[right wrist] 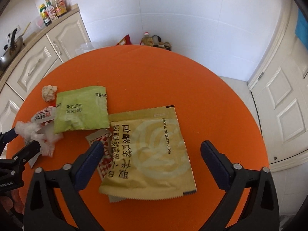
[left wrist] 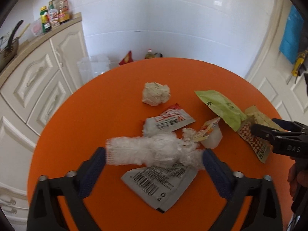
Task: Collect trash
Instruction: 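Grasp the white tissue with the left tool while the right tool grasps the yellow snack bag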
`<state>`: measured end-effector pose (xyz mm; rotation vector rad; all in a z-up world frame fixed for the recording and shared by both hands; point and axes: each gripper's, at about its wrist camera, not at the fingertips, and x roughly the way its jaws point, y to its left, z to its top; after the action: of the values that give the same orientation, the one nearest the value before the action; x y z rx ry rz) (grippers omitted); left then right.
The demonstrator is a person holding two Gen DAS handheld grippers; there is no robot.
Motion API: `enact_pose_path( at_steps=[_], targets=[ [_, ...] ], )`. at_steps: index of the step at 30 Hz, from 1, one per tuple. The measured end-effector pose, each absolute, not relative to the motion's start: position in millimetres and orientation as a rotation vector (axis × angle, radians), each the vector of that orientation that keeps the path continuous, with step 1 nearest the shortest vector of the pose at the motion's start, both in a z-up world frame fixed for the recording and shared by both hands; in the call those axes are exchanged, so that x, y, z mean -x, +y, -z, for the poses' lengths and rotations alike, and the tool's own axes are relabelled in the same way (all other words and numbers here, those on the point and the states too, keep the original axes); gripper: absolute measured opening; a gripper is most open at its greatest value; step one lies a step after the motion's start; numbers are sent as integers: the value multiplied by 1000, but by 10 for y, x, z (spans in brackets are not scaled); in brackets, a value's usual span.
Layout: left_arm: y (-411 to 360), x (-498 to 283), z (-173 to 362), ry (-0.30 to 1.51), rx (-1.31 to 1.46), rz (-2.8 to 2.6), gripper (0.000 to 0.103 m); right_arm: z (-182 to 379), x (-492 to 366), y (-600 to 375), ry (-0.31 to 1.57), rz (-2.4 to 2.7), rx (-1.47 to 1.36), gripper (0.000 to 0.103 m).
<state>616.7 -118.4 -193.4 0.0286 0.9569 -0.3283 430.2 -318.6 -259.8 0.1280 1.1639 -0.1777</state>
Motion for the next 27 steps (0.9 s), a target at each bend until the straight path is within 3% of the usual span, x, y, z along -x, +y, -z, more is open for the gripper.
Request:
enact_pose_path(
  at_steps=[1,2,7,8,12,15,17,19,21,27],
  targets=[
    [-1206,-6204,1953,965,-28,339,69,2594,-4301,-3187,1159,179,-122,92],
    [-1252,-6274,1967,964,-33,344,69,2593,-4293,-3181,1159,183,-112,85],
    [-1411,-6656,1985,960,-19,395,29,2529,-4239,-3199,1139,148,-147,64],
    [-1429,-6729,1995,962,-14,401,27,2514,-4225,-3197,1135,136,-157,58],
    [-1447,-6979,2015,978,16,383,17,2486,-4162,-3209,1130,126,-182,51],
    [-1465,-7194,2009,968,21,382,18,2491,-4110,-3228,1127,128,-198,51],
    [-1509,-7408,2059,979,17,365,25,2500,-4112,-3224,1127,133,-194,53],
    [-1573,-7555,2109,984,8,334,53,2503,-4138,-3205,1126,161,-156,58],
    [-1601,-7608,2159,984,32,326,65,2515,-4160,-3208,1130,175,-131,58],
    [-1472,-7489,2267,975,61,322,64,2540,-4157,-3156,1128,183,-61,55]
  ],
)
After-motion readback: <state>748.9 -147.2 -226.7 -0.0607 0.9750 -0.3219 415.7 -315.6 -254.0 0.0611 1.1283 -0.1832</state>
